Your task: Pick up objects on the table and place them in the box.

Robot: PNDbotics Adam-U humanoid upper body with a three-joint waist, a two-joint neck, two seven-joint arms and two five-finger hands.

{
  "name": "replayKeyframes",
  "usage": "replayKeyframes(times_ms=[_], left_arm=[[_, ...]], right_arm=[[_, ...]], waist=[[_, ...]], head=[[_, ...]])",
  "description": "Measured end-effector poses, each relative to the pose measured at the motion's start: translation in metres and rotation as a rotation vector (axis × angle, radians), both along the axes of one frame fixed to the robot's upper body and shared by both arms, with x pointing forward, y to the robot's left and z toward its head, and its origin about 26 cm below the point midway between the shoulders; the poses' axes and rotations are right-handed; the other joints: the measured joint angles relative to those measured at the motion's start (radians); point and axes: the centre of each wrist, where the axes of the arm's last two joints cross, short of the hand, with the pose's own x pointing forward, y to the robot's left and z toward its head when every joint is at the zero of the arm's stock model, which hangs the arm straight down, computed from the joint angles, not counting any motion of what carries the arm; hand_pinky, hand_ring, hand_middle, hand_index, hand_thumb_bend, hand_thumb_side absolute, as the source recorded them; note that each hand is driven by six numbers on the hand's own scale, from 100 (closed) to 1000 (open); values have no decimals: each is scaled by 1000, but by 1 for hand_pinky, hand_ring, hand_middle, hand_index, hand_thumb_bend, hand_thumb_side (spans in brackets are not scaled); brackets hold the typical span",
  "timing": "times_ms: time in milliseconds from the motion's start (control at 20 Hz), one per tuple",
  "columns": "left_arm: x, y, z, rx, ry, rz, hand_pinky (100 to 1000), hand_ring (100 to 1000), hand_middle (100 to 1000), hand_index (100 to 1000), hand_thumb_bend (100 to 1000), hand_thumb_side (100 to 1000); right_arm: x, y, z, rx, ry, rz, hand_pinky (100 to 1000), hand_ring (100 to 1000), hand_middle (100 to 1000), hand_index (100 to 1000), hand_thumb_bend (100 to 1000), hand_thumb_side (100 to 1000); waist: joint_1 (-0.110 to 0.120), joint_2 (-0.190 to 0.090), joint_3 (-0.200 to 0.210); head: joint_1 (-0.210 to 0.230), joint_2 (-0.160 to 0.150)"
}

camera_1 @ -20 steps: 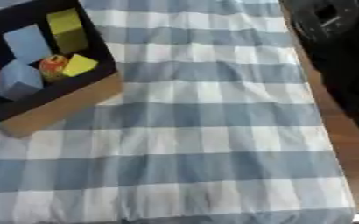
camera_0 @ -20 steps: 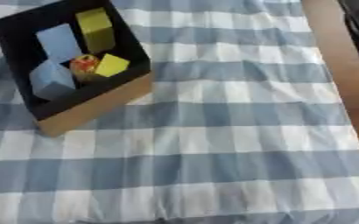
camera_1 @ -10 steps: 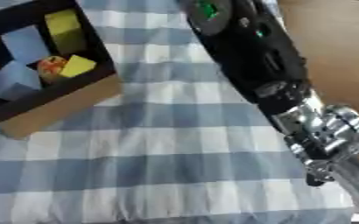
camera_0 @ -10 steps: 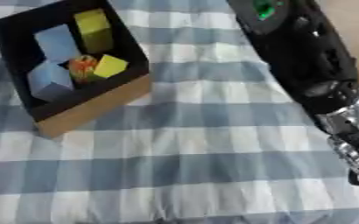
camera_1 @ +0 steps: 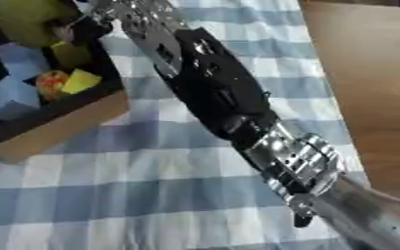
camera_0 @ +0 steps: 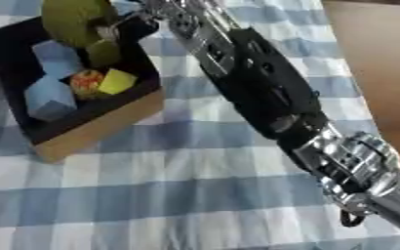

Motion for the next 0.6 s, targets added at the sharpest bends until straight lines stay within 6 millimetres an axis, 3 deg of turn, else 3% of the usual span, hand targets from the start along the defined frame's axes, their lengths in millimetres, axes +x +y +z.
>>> replayKeyframes(times_ms=[50,100,200,250,550,600], left_arm=[[0,0,0,0,0,0,753,859,765,796,487,643],[0,0,0,0,0,0,753,859,765,796,487,643],[0,0,0,0,0,0,752,859,765,796,488,643],[0,0,0,0,0,0,752,859,765,796,489,643],[0,0,0,0,3,1,752,860,765,797,488,644],[0,0,0,0,3,1,751,860,765,797,487,644]], right_arm=[[1,1,-2,-20,2,0,880,923,740,915,291,100],[1,1,-3,-45,1,1,920,958,782,950,298,100],[1,1,-3,-97,-4,6,955,989,806,970,345,120],[0,1,-2,-119,-8,7,951,985,796,966,344,155],[-7,-1,13,-124,-46,17,940,968,771,952,306,115],[-8,-1,15,-121,-48,18,931,964,759,946,257,100]], waist=[[0,0,0],[0,0,0],[0,0,0],[0,0,-1],[0,0,-6],[0,0,-6]], head=[[0,0],[0,0],[2,0],[3,0],[7,0],[7,0]])
